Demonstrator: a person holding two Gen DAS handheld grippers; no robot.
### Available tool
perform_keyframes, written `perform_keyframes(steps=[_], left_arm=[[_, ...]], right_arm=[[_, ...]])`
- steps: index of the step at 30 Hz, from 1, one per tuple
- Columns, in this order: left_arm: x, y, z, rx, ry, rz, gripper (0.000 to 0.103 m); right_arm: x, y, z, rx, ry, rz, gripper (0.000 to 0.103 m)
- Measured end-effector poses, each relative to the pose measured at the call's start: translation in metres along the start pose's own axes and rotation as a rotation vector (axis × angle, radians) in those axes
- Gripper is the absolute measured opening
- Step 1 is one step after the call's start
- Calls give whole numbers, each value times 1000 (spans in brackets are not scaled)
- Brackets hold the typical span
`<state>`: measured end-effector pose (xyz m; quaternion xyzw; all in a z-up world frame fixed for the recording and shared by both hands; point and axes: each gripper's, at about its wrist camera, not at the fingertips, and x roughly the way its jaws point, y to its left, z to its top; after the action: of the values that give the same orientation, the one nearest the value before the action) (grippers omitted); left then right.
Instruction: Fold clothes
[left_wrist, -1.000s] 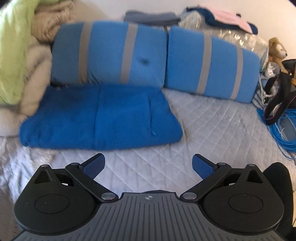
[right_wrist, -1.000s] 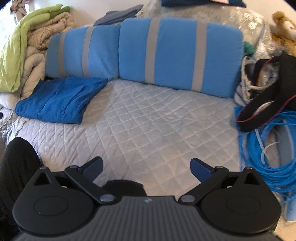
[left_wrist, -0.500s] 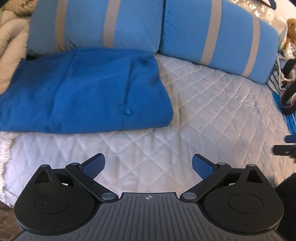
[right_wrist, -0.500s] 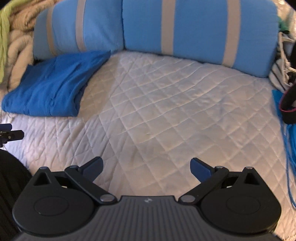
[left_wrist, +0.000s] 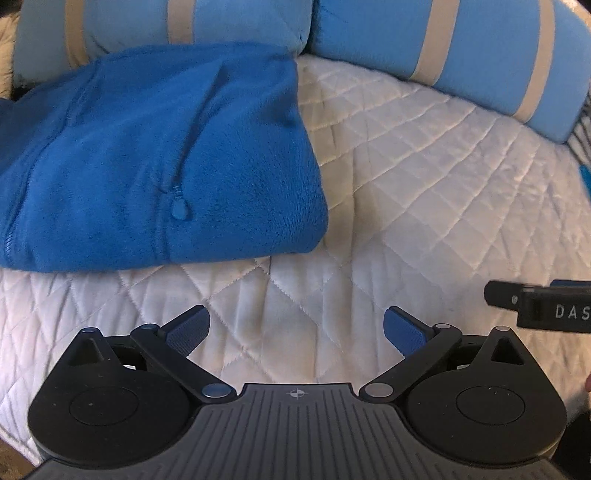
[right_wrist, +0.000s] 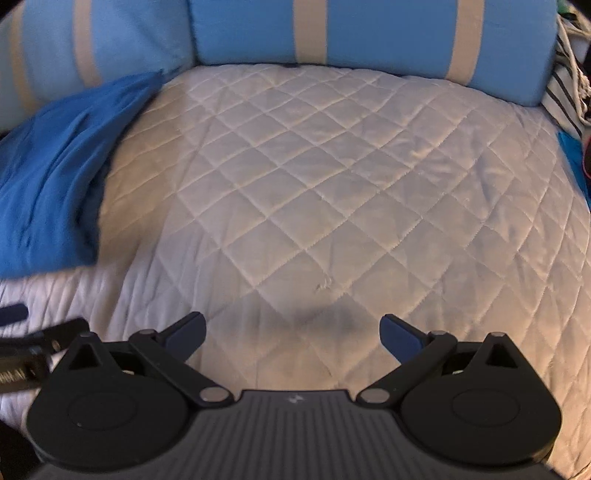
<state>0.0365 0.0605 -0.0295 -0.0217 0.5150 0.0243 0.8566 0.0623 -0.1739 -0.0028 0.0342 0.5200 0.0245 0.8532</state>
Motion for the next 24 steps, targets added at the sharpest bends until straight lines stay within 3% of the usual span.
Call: perform_keyframes(steps=[3,5,7,11,16,24], left_arm=[[15,4,-1,0,0,7,103],[19,8,-5,12,-49,17,103],[22,7,-12,40,-103,45,103],[21,-1,-12,23,-109,88,103],[21,-10,-10,-17,-102,145,103],[21,-10,-13,-32,-110,146,103]], right_arm=[[15,3,0,26,-7,-22,103],[26,2,-4,40,-12,-28,103],[29,2,-14,16,-92,-47,103],[29,6,-31,-5,-228,-70,103],[30,10,-27,56,-241,-107,103],[30,11,-29,65,-246,-117,103]])
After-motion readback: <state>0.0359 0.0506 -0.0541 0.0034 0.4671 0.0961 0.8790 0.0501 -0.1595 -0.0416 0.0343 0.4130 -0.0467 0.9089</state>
